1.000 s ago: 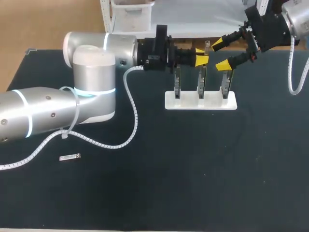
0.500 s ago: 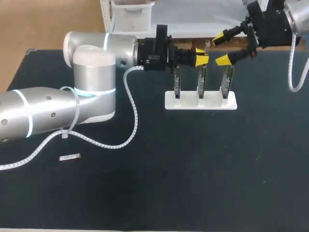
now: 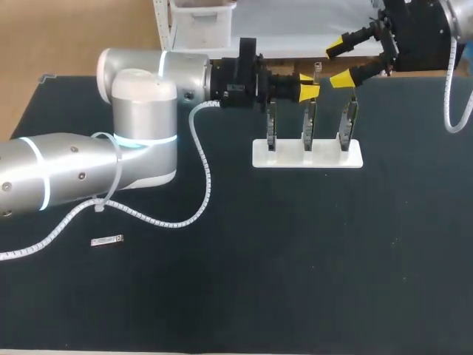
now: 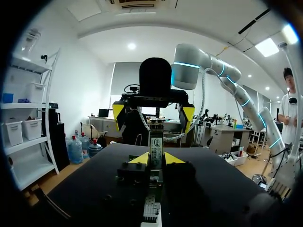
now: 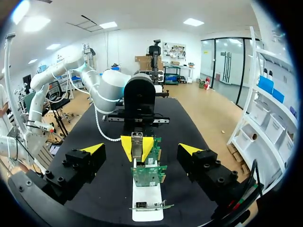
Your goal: Pick up the optical module with the left hand, and insert it into the network port with the right hand.
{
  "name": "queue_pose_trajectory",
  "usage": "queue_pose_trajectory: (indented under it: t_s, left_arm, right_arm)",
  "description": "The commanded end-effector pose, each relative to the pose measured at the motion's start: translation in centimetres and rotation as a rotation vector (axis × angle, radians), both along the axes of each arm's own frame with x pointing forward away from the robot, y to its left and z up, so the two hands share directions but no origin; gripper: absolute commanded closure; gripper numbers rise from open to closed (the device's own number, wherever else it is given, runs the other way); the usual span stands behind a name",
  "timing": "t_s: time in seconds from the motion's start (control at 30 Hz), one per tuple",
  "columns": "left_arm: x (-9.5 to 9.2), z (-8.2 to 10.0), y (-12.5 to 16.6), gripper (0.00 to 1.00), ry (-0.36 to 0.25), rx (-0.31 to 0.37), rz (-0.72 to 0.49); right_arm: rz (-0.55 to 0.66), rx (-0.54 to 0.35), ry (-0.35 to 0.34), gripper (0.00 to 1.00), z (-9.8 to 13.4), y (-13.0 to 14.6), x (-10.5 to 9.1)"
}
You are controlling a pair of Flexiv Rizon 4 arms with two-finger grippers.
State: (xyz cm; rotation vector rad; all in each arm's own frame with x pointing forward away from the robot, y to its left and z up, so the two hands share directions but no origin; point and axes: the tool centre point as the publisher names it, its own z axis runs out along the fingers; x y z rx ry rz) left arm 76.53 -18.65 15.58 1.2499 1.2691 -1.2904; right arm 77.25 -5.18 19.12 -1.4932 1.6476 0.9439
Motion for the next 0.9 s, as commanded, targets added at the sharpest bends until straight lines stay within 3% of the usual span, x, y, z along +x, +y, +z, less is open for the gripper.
queue_pose_trajectory:
  t_s: [0.03,0.9]
  left_arm:
    - [0.2,-0.1,-0.1,1.0,0.001,0.0,-0.004]
    - [0.2,-0.1,-0.1,1.0,0.001,0.0,-0.004]
  right_arm:
    - [0.0,-0.006,0.004,0.0,0.2,0.6,0.0]
    - [0.006,-0.014,0.033,0.0,-0.2,2.5,0.2]
